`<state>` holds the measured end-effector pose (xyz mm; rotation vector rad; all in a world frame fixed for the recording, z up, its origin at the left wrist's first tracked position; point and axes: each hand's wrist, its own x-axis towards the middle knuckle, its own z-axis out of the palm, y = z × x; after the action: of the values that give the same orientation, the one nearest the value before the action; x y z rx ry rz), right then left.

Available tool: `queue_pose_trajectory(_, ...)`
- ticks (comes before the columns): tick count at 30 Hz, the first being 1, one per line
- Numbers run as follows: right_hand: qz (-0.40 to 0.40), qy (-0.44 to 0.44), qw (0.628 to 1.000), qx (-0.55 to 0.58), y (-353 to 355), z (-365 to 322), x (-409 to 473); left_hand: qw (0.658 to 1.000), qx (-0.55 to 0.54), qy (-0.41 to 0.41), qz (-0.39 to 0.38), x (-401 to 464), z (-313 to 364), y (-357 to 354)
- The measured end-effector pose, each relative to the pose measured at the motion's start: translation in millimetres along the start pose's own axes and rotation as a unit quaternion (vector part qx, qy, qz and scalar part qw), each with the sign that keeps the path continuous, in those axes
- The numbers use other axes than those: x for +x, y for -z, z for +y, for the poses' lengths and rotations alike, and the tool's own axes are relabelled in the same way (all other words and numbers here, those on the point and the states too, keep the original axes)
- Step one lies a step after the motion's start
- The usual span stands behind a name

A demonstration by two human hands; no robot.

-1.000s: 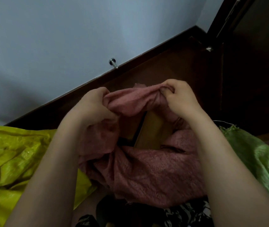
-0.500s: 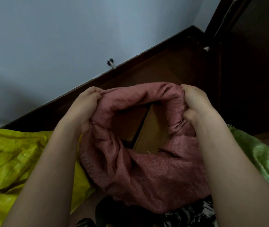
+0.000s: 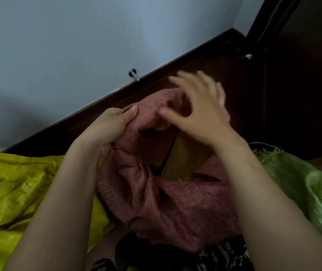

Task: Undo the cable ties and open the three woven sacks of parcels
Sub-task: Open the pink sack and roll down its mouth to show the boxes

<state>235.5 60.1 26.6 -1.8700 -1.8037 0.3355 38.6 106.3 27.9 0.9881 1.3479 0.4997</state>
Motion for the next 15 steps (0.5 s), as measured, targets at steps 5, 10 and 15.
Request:
queue_pose_trajectory(5, -0.11, 0.04, 0.993, 0.005, -19.2, -6.3, -1.7, 0.996, -0.069, 0.031, -0.051, -2.0, 2.0, 1.4)
queue_pose_trajectory(10, -0.074, -0.033, 0.994, 0.068, -19.0, -6.1, 4.3, 0.983, 0.153, -0.097, 0.004, 1.2, -6.1, 1.6)
queue_pose_trajectory(15, -0.057, -0.156, 0.975, 0.15, -26.4, 2.9, 7.6, 0.852, 0.349, -0.328, 0.212, 10.2, -18.2, -2.3)
